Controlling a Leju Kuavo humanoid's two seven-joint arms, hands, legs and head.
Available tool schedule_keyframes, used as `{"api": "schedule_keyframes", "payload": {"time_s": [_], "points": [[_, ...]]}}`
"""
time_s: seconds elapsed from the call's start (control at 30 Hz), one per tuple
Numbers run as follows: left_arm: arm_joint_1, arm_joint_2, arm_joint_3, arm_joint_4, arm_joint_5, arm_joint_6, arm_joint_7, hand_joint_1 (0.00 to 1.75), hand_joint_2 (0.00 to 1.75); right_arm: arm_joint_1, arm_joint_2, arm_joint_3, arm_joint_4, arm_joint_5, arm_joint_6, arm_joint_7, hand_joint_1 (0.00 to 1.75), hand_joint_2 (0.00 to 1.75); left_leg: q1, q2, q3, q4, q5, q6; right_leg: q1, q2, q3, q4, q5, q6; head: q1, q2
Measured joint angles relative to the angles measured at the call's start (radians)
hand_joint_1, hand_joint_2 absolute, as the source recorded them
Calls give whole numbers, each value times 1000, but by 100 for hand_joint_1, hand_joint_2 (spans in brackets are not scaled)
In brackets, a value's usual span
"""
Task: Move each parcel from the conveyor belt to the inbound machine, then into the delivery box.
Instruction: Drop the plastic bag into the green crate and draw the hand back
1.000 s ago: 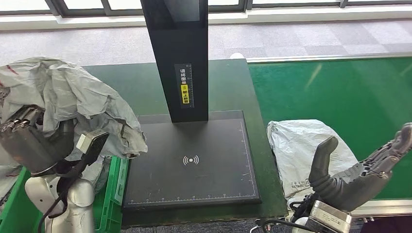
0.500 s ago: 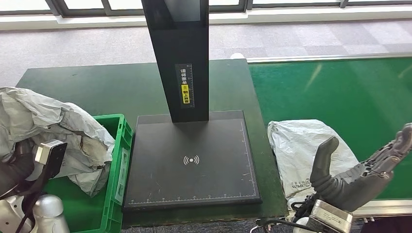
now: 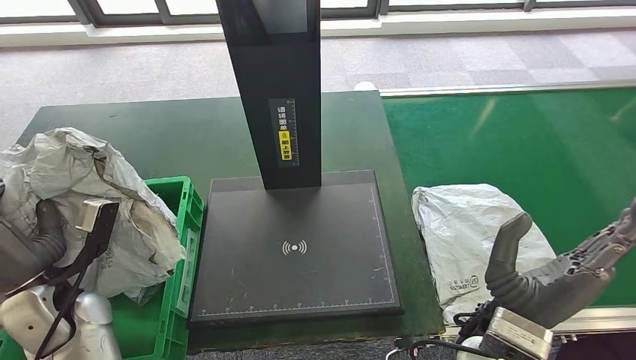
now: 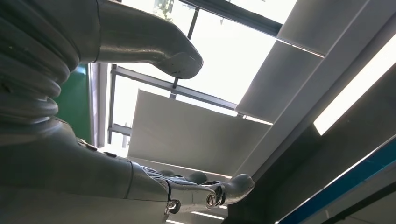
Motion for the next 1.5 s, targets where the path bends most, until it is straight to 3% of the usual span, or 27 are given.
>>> {"api": "schedule_keyframes", "payload": {"time_s": [0.1,0.23,0.4,1.03,1.17,1.5], "points": [[-3,0,-18,1,-7,0,8,0,175,1,0,0,-3,-3,0,0,0,175,0,0,0,0,0,0,0,0,0,0,0,0,0,0],[-5,0,-34,3,-22,0,25,0,0,1,0,0,-4,-5,0,0,0,175,0,0,0,0,0,0,0,0,0,0,0,0,0,0],[-9,1,-62,12,-44,0,67,0,0,2,0,0,-6,-4,0,0,0,175,0,0,0,0,0,0,0,0,0,0,0,0,0,0],[-13,2,-104,38,-53,0,79,0,0,6,0,0,-7,-2,0,10,0,175,0,0,0,0,0,0,0,0,0,0,0,0,0,0],[-14,4,-126,98,-55,0,102,0,175,20,0,0,-7,-19,0,2,0,175,0,0,0,0,0,0,0,0,0,0,0,0,0,0],[-12,5,-145,180,-56,0,138,0,175,40,2,-3,-7,-21,0,0,0,175,0,0,0,0,-1,0,0,1,0,0,0,0,0,0]]}}
